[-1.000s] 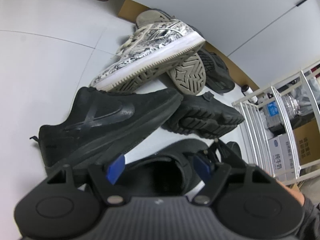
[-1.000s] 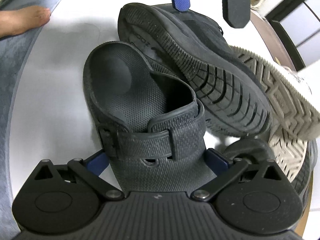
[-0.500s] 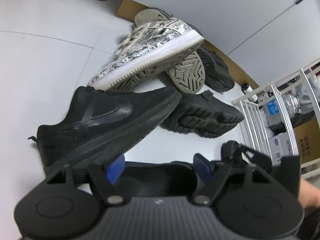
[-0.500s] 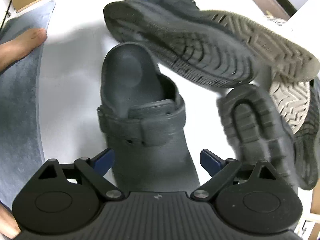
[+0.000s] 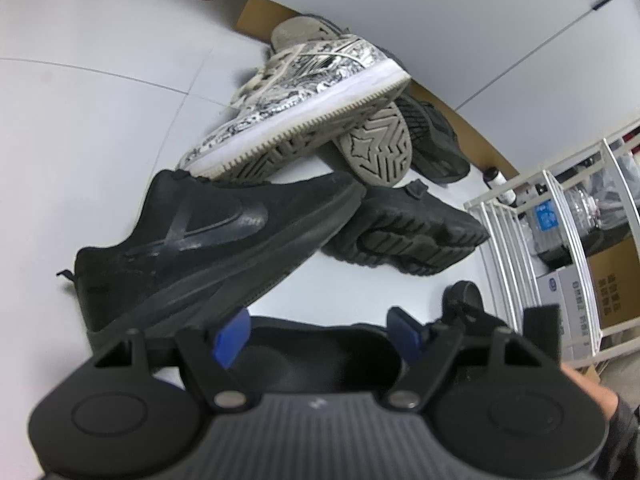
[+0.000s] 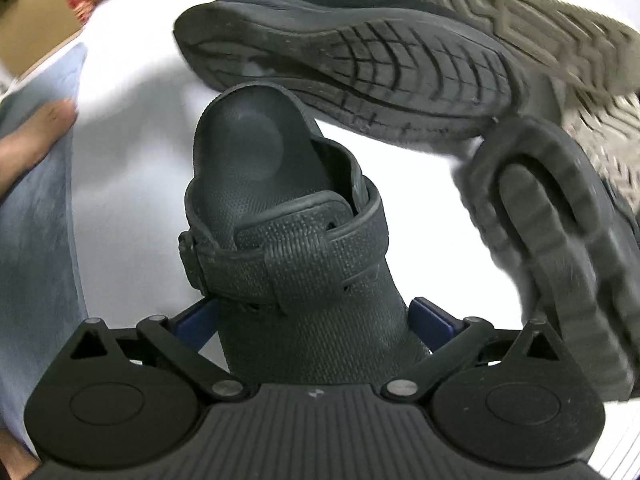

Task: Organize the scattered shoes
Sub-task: 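Lower the clog next to the first clog with the right gripper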

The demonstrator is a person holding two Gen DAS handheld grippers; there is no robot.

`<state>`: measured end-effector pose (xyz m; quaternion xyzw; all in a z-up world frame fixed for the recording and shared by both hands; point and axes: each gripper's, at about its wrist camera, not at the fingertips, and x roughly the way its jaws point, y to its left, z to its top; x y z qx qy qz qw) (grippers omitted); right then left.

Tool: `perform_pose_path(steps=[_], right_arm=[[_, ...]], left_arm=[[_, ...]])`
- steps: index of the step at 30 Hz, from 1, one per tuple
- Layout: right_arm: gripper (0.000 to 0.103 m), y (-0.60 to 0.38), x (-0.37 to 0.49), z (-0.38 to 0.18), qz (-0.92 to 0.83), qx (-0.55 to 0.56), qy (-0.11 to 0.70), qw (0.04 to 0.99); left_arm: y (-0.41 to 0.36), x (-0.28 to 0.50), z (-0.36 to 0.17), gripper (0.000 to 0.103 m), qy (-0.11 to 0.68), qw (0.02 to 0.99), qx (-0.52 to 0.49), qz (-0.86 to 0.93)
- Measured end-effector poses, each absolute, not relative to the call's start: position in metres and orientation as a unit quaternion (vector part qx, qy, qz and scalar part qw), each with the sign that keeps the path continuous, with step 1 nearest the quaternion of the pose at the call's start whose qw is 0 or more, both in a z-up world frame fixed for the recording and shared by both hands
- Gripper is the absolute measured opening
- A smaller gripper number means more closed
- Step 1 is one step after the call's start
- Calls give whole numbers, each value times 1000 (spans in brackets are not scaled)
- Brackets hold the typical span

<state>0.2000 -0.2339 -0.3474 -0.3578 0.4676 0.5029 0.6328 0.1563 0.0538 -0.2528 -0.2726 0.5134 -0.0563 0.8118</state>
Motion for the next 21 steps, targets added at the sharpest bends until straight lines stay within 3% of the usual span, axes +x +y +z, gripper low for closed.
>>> perform_pose_path(steps=[21], right_arm=[[99, -285, 175, -347, 357, -186, 493, 771]], left_arm=[[44, 160, -249, 77, 511, 815, -267, -62]])
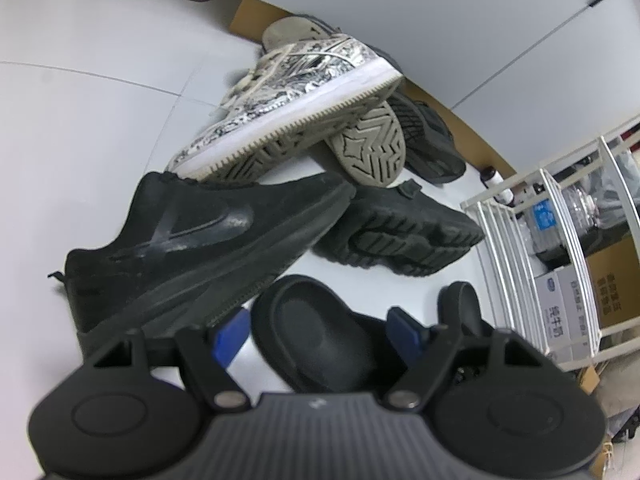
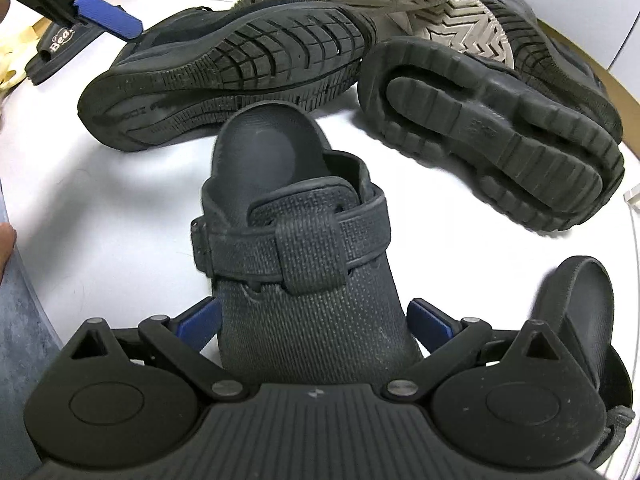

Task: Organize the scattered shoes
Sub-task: 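Lower the clog next to the first clog with the right gripper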

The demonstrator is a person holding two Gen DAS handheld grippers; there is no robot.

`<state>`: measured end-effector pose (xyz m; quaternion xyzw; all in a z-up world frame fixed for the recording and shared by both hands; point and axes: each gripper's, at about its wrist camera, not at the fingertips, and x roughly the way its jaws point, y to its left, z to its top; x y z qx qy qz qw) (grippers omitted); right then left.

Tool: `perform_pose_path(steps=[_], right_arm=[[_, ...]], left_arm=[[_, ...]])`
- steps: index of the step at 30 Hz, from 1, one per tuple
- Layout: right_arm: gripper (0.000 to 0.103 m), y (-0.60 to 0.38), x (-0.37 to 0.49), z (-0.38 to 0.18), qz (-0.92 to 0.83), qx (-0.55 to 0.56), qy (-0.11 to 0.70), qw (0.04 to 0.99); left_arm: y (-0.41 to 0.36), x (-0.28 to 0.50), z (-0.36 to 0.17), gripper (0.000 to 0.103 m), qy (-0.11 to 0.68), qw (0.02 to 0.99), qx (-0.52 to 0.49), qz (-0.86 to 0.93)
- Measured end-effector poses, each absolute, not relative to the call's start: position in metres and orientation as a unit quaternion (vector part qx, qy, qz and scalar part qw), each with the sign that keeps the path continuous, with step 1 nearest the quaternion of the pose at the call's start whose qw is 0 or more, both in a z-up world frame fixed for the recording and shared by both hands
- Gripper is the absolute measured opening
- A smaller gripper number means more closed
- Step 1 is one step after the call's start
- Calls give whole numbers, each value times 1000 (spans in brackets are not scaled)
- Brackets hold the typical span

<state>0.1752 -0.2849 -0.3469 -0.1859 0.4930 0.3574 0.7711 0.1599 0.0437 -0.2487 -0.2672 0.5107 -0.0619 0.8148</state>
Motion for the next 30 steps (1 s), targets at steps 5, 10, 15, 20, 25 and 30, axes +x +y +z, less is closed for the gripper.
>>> perform_pose_path(steps=[5, 10, 15, 20, 25, 30], right_arm=[[99, -288, 184, -328, 386, -148, 445, 794], [102, -264, 177, -337, 415, -230, 425, 771], [103, -266, 189, -344, 402, -184, 470, 764], [101, -276, 185, -342, 367, -152, 478, 784], [94, -293, 182, -350, 289, -131, 496, 808], [94, -311, 184, -350, 253, -98, 513, 814]], left_arm=[[46, 161, -249, 77, 511, 812, -275, -58], [49, 161, -248, 77, 509, 813, -278, -58], [51, 161, -248, 77, 510, 811, -281, -56], [53, 160, -245, 77, 506, 813, -281, -57], [55, 160, -242, 77, 501, 818, -277, -52], [57, 160, -240, 77, 499, 820, -276, -53]])
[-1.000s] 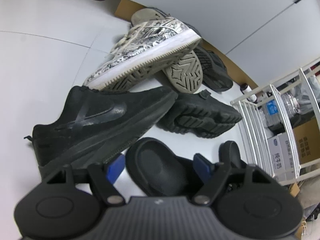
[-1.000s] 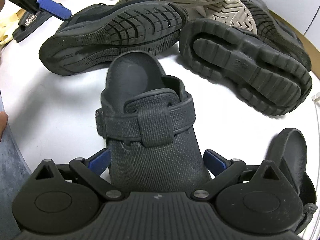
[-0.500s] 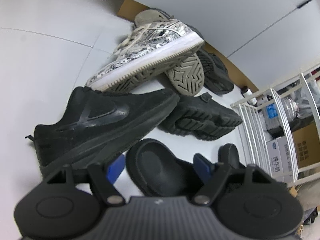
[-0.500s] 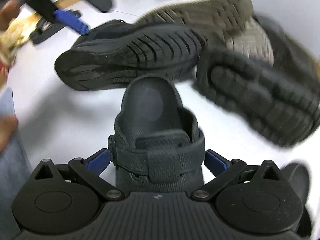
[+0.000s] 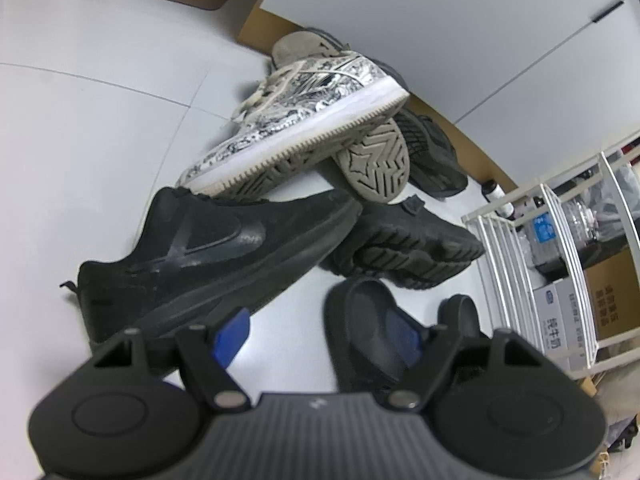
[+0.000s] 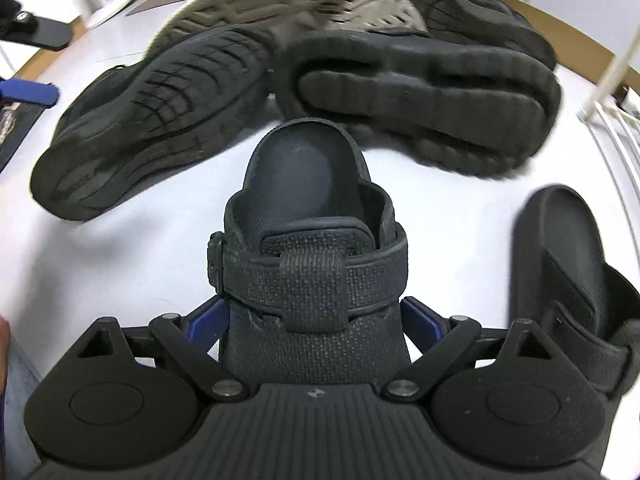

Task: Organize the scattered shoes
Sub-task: 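Lower the clog next to the first clog with the right gripper, then push the held clog against the first clog with the right gripper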

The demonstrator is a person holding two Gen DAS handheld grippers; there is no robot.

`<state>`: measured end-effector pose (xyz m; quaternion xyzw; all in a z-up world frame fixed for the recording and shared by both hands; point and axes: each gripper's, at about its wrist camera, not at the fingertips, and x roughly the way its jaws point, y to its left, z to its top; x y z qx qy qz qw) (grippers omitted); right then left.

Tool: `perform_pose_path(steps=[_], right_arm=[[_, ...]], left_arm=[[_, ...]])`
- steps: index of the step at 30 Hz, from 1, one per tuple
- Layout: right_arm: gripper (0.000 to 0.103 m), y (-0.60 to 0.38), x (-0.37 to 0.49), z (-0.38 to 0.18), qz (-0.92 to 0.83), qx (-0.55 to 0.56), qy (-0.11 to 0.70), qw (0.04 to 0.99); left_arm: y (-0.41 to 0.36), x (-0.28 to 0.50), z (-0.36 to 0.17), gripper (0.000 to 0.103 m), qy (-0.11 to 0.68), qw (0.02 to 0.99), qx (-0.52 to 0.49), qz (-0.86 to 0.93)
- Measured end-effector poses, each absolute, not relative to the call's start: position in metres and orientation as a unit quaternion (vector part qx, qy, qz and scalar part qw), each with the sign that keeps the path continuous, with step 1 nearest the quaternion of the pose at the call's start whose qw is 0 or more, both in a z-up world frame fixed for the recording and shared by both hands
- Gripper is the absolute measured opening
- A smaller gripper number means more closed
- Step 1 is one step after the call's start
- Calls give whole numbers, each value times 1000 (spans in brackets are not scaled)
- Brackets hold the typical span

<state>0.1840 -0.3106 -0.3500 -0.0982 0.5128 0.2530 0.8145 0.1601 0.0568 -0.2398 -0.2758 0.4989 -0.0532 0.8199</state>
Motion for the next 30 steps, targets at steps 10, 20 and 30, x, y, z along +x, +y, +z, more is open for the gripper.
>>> perform_pose_path(steps=[10, 20, 30], right_arm=[[93, -336, 177, -352, 187, -73, 525, 827], [93, -351, 180, -351, 138, -74, 525, 837], [92, -348, 177, -342, 100, -121, 515, 843]], left_arm=[[63, 160, -236, 77, 492, 823, -280, -48], [66, 161, -235, 77, 488, 825, -281, -45], [66, 161, -237, 77, 490, 824, -282, -44]])
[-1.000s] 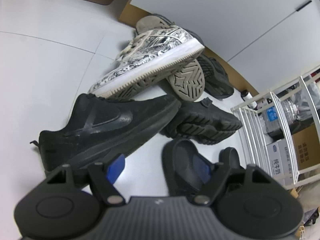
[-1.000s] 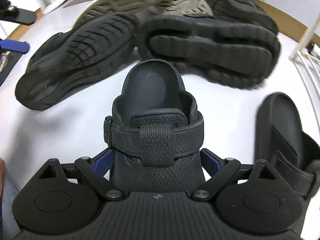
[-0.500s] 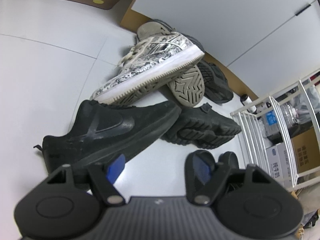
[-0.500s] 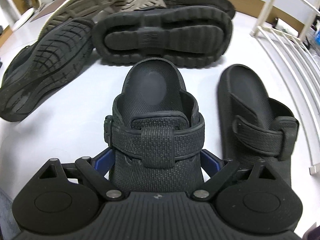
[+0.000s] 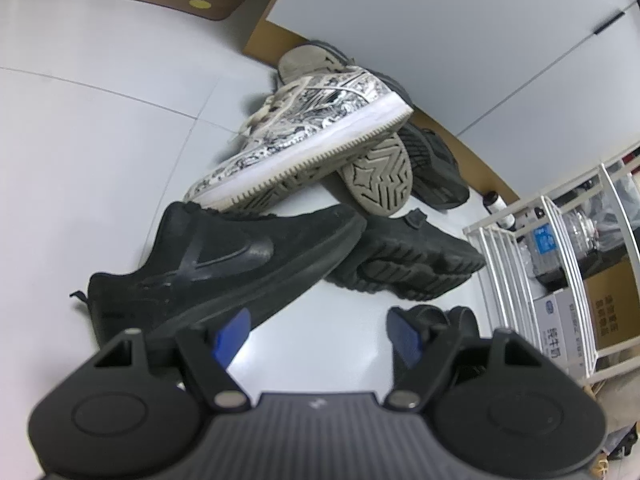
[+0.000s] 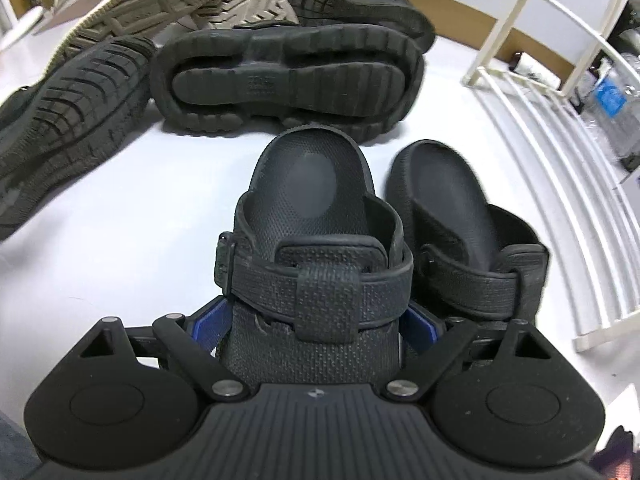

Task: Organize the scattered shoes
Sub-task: 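Push the held clog against the first clog with the right gripper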

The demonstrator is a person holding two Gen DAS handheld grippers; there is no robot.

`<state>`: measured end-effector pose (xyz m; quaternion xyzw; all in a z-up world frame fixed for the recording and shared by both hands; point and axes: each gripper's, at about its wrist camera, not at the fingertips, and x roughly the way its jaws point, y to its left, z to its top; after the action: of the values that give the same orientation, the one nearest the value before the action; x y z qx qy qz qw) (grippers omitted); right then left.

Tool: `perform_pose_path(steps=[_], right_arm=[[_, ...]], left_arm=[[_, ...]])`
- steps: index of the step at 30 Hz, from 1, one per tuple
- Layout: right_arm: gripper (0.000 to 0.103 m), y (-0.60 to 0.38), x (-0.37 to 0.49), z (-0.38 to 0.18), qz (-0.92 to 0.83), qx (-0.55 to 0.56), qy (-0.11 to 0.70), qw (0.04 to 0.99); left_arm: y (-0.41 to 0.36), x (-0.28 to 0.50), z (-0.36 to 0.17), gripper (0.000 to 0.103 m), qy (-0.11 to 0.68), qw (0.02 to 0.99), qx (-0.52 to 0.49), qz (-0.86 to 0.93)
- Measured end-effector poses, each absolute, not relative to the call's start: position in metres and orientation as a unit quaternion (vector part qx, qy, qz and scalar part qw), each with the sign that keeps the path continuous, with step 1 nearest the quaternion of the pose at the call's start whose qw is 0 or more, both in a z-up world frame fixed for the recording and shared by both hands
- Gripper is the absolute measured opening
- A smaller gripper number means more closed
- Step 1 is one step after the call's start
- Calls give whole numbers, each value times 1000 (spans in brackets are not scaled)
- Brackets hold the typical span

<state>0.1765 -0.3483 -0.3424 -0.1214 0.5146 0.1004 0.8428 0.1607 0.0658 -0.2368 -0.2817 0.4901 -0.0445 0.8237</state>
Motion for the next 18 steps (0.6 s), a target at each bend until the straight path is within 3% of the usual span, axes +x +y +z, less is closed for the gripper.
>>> perform_pose_path(steps=[8, 18], right_arm=[[89, -336, 153, -315, 104, -160, 468, 863], [88, -331, 150, -325, 103, -207, 455, 860]], left_arm=[[69, 161, -236, 77, 487, 826, -283, -41], [72, 161, -239, 77, 490, 824, -283, -37]])
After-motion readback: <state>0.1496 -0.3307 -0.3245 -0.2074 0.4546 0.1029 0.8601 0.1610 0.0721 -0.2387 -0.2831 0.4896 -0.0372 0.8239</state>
